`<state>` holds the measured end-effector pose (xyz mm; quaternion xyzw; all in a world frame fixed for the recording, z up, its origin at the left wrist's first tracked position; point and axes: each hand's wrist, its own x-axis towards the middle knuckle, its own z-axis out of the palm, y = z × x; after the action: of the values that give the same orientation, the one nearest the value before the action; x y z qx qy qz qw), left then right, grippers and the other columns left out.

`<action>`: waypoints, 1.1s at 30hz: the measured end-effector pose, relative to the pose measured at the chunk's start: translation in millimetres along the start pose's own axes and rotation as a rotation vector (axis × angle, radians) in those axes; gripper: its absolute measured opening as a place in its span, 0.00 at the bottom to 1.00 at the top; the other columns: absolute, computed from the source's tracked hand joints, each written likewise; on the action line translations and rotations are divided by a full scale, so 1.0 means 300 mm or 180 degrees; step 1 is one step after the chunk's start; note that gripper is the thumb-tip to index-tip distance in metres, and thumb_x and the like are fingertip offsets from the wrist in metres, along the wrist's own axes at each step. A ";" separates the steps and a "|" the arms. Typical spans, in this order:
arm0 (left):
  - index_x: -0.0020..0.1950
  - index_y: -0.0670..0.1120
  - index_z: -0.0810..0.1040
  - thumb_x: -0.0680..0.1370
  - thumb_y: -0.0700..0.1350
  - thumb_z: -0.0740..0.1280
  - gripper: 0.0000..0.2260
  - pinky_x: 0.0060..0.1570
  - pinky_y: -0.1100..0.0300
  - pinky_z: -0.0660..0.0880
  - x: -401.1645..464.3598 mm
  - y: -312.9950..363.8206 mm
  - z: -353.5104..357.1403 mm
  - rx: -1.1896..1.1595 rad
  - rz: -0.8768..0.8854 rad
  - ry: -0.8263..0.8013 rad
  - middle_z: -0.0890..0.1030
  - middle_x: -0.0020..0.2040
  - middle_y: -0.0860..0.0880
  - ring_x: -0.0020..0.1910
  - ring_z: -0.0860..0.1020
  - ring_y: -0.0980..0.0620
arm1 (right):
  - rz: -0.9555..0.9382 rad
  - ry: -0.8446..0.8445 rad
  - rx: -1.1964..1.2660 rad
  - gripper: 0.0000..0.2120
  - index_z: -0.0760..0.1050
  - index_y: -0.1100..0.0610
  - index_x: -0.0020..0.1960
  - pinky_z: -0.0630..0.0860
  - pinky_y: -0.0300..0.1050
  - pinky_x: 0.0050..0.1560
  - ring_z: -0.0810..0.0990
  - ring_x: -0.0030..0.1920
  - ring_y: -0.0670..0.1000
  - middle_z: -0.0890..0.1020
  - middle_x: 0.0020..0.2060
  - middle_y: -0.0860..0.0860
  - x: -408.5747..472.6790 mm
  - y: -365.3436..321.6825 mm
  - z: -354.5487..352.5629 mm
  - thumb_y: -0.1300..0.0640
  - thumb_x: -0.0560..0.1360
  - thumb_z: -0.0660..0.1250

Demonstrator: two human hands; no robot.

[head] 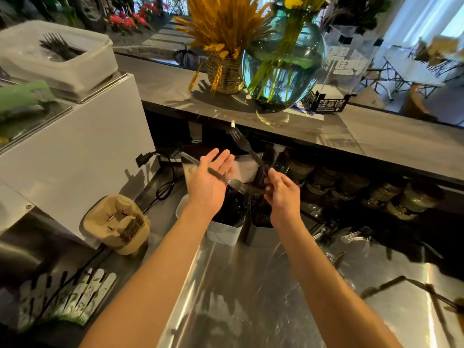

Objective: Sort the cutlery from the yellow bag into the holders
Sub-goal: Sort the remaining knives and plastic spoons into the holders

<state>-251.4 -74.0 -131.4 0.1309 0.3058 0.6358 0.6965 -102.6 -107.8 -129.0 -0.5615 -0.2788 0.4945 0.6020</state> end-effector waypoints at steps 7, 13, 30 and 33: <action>0.52 0.47 0.85 0.85 0.58 0.51 0.25 0.23 0.65 0.59 -0.009 -0.091 0.050 0.1526 -0.0055 0.0419 0.68 0.32 0.51 0.24 0.61 0.58 | 0.0495 0.0058 0.0993 0.09 0.81 0.59 0.58 0.74 0.36 0.36 0.78 0.35 0.44 0.83 0.40 0.51 0.019 -0.008 -0.122 0.64 0.80 0.65; 0.54 0.41 0.83 0.81 0.44 0.68 0.08 0.33 0.65 0.78 -0.062 -0.135 0.121 0.0279 -0.0384 0.0431 0.77 0.44 0.48 0.30 0.74 0.58 | 0.0757 -0.0317 0.1530 0.16 0.75 0.63 0.65 0.79 0.37 0.37 0.81 0.36 0.48 0.80 0.44 0.55 0.025 -0.031 -0.198 0.70 0.81 0.57; 0.54 0.41 0.82 0.79 0.35 0.67 0.06 0.37 0.65 0.79 -0.213 -0.322 0.136 0.1693 -0.0745 -0.0548 0.82 0.45 0.44 0.37 0.81 0.53 | 0.0196 0.0632 0.0667 0.10 0.75 0.57 0.46 0.59 0.36 0.23 0.65 0.24 0.44 0.76 0.28 0.49 0.017 -0.119 -0.370 0.55 0.84 0.61; 0.52 0.44 0.83 0.79 0.37 0.69 0.05 0.28 0.66 0.71 -0.236 -0.346 0.174 0.3044 -0.0623 -0.1005 0.81 0.42 0.44 0.30 0.74 0.56 | 0.0259 0.0726 0.0327 0.10 0.74 0.58 0.51 0.62 0.36 0.23 0.67 0.25 0.45 0.77 0.31 0.50 0.034 -0.125 -0.385 0.52 0.83 0.61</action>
<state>-137.3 -148.1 -131.6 0.5000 0.4644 0.3291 0.6527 14.5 -140.4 -120.2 -0.5933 -0.1599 0.4652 0.6372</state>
